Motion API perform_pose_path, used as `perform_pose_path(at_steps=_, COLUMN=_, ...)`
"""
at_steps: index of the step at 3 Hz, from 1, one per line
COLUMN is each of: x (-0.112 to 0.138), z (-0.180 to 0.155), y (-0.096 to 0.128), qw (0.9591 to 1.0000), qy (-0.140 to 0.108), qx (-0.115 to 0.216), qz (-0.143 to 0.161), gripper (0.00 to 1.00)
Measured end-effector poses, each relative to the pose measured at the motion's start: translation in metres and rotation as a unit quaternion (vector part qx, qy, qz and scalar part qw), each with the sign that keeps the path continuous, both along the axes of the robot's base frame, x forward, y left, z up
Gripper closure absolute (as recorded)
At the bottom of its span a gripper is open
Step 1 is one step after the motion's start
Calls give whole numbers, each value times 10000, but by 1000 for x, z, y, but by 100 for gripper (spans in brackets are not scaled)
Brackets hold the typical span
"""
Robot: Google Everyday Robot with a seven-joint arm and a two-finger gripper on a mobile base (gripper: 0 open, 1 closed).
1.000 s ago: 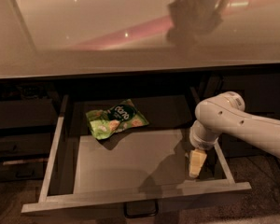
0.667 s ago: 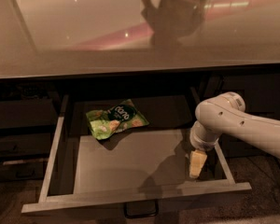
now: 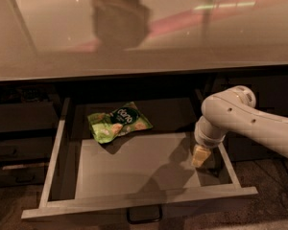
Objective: Open top drawer
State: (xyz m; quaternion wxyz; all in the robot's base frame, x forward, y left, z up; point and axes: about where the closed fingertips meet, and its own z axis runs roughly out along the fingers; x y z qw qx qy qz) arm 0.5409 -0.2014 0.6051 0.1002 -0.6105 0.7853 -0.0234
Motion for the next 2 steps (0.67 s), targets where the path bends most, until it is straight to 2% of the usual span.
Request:
perform_pose_path(at_steps=1, x=-26, z=49, y=32, qw=9980, qy=-570, qx=-122, qz=250, gripper=0)
perform_pose_path(at_steps=2, x=-47, z=52, y=40, qw=9960, qy=-781, qx=-269, qz=339, gripper=0)
